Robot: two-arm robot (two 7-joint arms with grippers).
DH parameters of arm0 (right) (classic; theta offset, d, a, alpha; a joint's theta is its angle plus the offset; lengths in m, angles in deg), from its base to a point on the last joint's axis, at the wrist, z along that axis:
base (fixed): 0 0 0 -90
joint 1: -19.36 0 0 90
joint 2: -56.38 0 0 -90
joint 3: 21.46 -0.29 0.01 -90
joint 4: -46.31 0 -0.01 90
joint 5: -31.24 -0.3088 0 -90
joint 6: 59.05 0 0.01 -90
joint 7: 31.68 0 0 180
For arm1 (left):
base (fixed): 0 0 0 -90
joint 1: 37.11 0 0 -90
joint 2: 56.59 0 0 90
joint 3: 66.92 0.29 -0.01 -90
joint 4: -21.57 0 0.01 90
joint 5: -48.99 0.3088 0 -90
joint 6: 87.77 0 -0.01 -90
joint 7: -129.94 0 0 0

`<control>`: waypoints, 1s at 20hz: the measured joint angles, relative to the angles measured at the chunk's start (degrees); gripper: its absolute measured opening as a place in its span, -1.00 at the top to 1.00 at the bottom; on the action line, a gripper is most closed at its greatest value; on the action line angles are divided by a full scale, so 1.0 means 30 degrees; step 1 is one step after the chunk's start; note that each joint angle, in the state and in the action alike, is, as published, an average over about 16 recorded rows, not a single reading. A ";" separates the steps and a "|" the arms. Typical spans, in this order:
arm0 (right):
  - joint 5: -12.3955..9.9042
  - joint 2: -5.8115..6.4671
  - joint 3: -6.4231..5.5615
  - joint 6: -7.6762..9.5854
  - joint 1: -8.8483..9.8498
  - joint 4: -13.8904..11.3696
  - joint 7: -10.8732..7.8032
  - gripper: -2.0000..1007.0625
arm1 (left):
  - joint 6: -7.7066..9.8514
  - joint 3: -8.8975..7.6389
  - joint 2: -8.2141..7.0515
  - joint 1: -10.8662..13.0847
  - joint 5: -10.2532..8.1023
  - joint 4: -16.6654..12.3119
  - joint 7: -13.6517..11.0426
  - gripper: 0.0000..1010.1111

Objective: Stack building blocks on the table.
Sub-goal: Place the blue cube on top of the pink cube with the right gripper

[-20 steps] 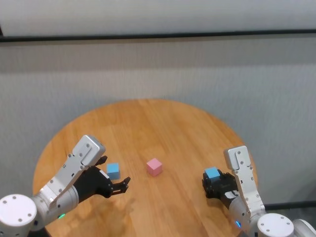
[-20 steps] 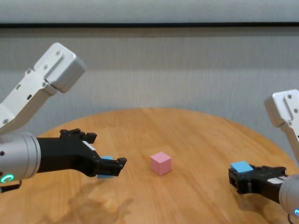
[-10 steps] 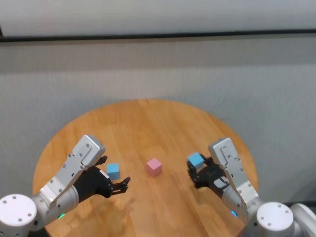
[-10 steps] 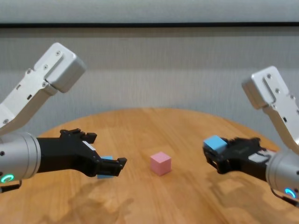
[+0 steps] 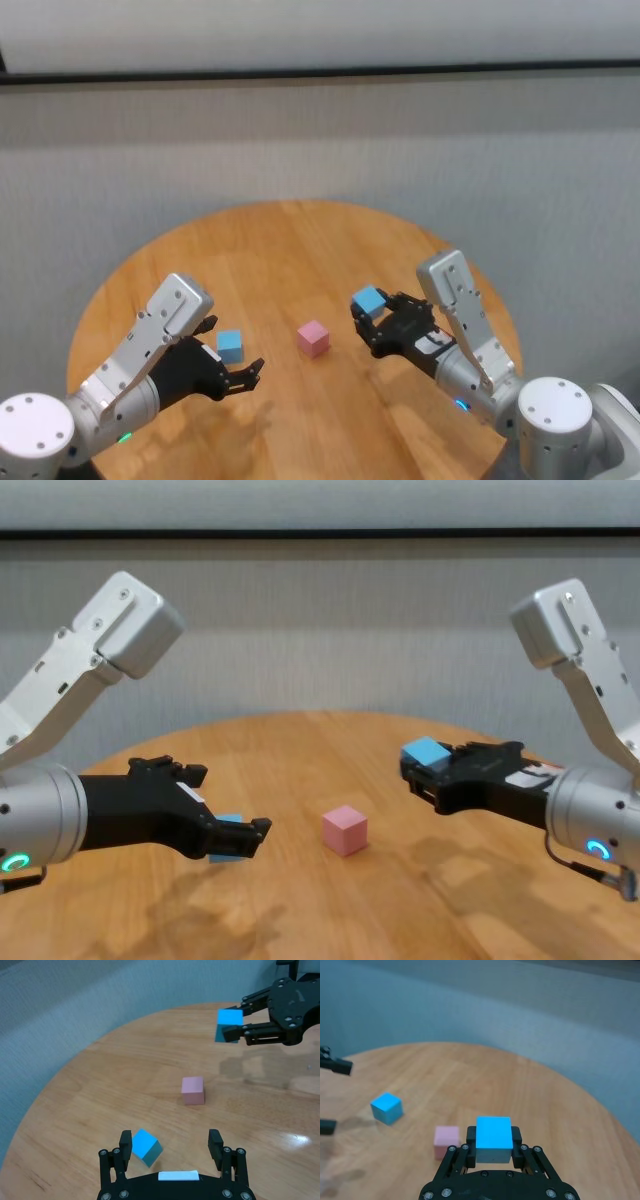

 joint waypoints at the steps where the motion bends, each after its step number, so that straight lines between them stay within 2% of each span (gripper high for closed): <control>1: -0.0131 -0.0052 0.0028 -0.0035 -0.0123 0.0098 -0.0197 0.26 | 0.0000 0.0000 0.0000 0.0000 0.0000 0.0000 0.0000 -0.98; 10: -0.1146 -0.0510 0.0534 -0.0386 -0.1017 0.1095 -0.1444 0.26 | 0.0000 0.0000 0.0000 0.0000 0.0000 0.0000 0.0000 -0.98; 20: -0.1930 -0.1008 0.1004 -0.1085 -0.1961 0.3088 -0.1965 0.26 | 0.0000 0.0000 0.0000 0.0000 0.0000 0.0000 0.0000 -0.98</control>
